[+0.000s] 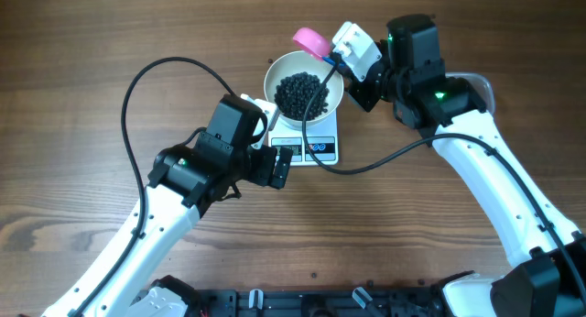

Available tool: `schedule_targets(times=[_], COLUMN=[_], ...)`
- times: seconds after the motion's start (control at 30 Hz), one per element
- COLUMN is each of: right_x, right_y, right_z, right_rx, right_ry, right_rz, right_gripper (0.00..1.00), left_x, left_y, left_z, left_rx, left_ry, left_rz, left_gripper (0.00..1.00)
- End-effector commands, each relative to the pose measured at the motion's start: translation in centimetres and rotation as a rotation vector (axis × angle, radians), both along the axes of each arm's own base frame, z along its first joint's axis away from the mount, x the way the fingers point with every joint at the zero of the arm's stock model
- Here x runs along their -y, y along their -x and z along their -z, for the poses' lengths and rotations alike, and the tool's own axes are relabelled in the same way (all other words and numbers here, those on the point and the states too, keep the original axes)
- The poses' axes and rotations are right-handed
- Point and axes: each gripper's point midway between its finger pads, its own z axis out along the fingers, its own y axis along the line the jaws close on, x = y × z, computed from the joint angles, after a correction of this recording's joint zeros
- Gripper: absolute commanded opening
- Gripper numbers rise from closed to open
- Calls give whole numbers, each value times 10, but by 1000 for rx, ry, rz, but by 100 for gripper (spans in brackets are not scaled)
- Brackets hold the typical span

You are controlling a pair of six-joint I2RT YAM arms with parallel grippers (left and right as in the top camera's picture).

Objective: Scoop item into bowl and weigh 150g on scale
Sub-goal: 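Tip the scoop to pour beans into the white bowl, then move the empty scoop back right over the bean tub, right gripper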

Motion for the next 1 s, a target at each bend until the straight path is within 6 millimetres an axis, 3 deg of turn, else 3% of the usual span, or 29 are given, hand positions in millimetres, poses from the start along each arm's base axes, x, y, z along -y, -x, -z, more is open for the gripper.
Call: schedule_targets(times=[0.0, 0.17, 0.23, 0.33, 0.5, 0.57, 0.63, 0.77, 0.87, 0.97], right_x=[-4, -17, -11, 12, 100, 148, 182, 235, 247, 247], right_y=[4, 11, 8, 0, -10, -6, 2, 32, 55, 61], right_z=[-14, -19, -22, -32, -66, -79, -83, -55, -23, 1], right_rx=[-83, -281, -293, -265, -119, -56, -15, -88, -216, -312], right_ry=[-156, -401, -435, -460, -466, -454, -391, -217, -94, -49], right_rz=[119, 245, 298, 388, 604, 710, 749, 832, 806, 781], right_gripper=[4, 4, 4, 4, 4, 4, 4, 4, 4, 4], left_x=[2, 2, 2, 2, 2, 2, 2, 2, 2, 2], left_y=[-3, -3, -3, -3, -3, -3, -3, -3, -3, -3], left_z=[-10, -10, -10, -10, -10, -10, -10, -10, -10, -10], left_rx=[27, 27, 27, 27, 27, 27, 27, 27, 27, 27], left_ry=[10, 10, 10, 10, 10, 10, 10, 10, 10, 10], left_rz=[20, 20, 20, 20, 20, 20, 20, 20, 20, 20], left_gripper=[100, 100, 100, 100, 100, 100, 100, 100, 100, 100])
